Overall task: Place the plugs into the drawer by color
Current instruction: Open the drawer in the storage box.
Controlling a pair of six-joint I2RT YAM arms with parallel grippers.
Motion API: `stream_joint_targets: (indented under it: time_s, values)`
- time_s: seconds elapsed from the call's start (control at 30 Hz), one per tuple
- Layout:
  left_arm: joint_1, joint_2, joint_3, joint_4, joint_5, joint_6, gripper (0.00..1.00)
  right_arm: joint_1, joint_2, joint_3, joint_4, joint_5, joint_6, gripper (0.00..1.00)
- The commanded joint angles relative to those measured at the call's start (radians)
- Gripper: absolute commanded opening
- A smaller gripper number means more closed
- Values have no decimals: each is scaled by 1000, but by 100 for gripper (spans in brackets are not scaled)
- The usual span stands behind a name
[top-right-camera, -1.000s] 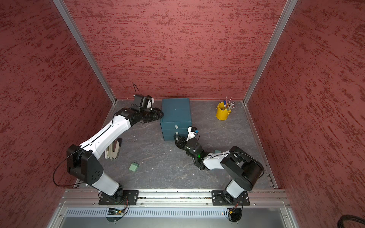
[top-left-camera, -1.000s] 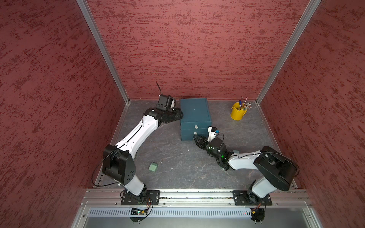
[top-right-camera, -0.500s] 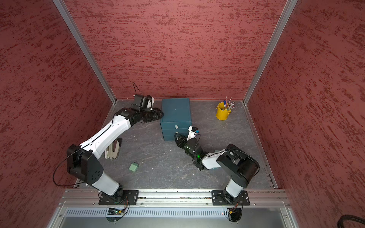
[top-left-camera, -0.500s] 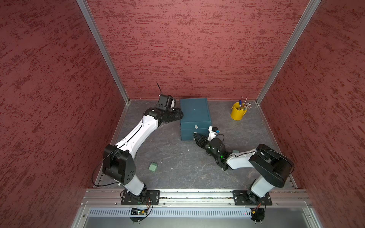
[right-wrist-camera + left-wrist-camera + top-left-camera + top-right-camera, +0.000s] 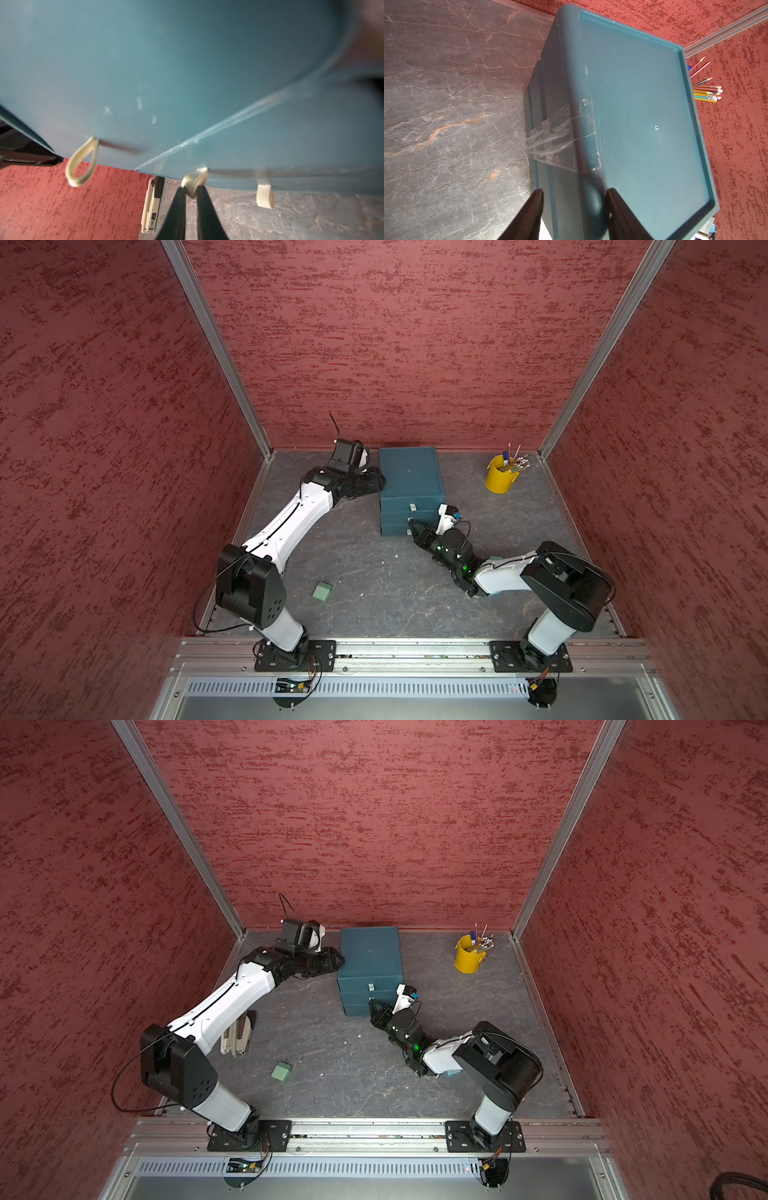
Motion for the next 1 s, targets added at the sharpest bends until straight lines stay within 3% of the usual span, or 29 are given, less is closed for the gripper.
stream_joint_targets:
  time_s: [0.0, 0.2, 0.47, 0.97]
  values:
    - [12, 10, -1, -12, -12, 16, 52, -5, 7, 25, 19, -1, 0, 0]
    - [13, 9, -1, -11, -14, 17, 52, 6, -39, 6, -22, -13, -23, 0]
    - [13, 15, 6, -7, -12, 14, 52, 128, -120, -77, -100, 51, -69, 0]
    - [12, 9, 7, -14, -5, 2, 52, 256, -242, -120, -246, 118, -82, 0]
